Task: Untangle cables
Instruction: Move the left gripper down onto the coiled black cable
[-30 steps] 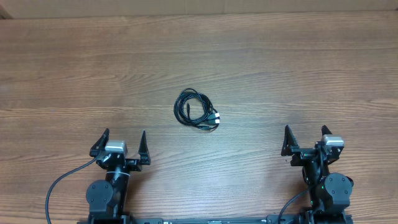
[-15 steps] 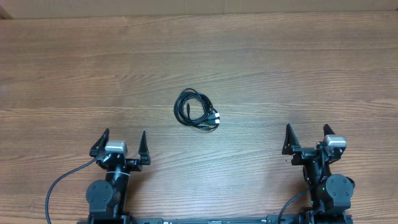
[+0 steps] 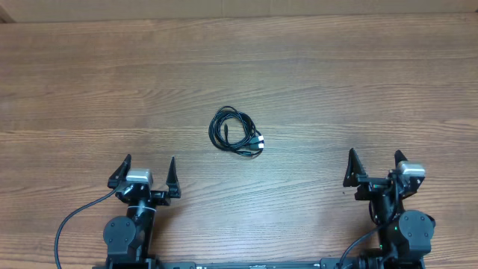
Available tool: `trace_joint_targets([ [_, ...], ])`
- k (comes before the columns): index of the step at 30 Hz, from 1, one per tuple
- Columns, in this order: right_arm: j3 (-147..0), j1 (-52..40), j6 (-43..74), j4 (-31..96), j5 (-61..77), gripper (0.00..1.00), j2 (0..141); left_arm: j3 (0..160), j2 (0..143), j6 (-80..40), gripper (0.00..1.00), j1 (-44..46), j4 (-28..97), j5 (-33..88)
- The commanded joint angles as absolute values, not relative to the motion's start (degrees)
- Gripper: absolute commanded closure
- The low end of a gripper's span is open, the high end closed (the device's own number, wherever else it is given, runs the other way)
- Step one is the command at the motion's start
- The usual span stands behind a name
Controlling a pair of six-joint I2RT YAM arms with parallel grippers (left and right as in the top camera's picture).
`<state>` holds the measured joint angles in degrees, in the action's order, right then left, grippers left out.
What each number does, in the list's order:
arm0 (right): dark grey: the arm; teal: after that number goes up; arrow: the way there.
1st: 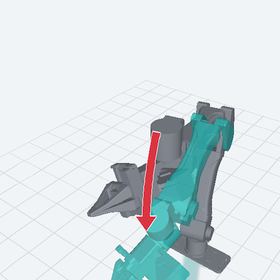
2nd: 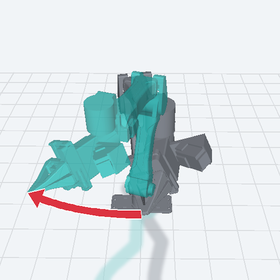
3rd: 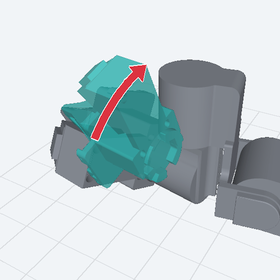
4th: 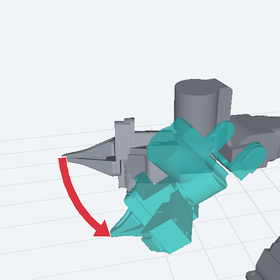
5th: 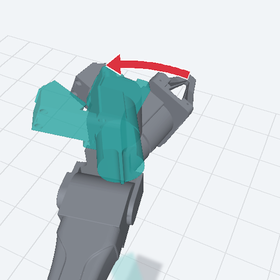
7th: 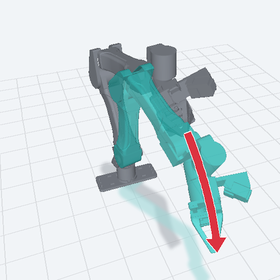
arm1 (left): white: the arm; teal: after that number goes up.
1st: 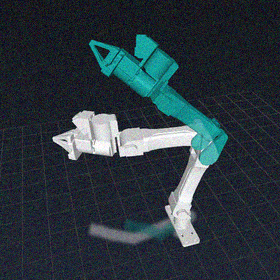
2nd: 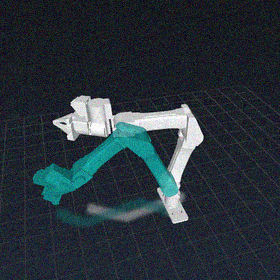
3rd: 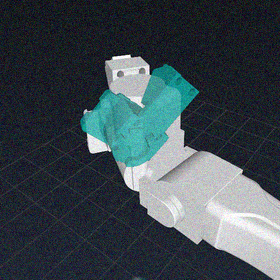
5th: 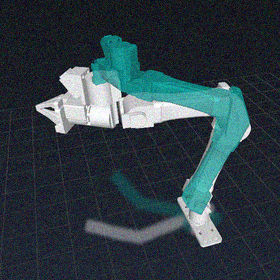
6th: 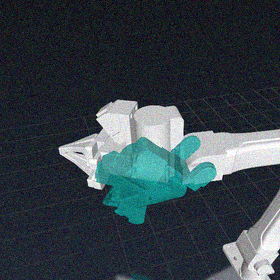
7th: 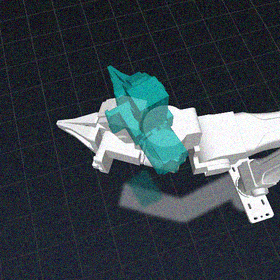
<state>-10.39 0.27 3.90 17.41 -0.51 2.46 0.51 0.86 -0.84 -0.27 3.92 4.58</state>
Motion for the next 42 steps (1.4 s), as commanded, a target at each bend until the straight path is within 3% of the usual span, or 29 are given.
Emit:
trace_joint_targets([
  [1, -13.2, 0.0, 7.3, 18.5, -1.5, 0.00, 4.6, 0.3, 0.3, 0.4, 0.01, -0.6, 3.9, 5.6],
  [10, -19.4, 0.0, 7.7, 20.5, -1.4, 0.00, 15.7, 1.1, 0.3, -7.5, 0.00, -0.6, 4.0, 5.6],
  [22, -29.8, 0.0, 7.7, 28.0, -1.1, 0.00, 32.3, 11.1, 4.9, -7.7, 0.00, -0.6, 17.4, 5.6],
  [34, -32.9, 0.0, 7.7, 29.4, 1.8, 0.00, 39.0, 34.0, 35.9, -7.7, 0.00, -0.6, 29.9, 6.0],
  [42, -36.5, 0.0, 7.7, 31.4, 1.9, 0.00, 41.7, 56.1, 56.0, -7.7, 0.00, -0.6, 45.7, 6.0],
])
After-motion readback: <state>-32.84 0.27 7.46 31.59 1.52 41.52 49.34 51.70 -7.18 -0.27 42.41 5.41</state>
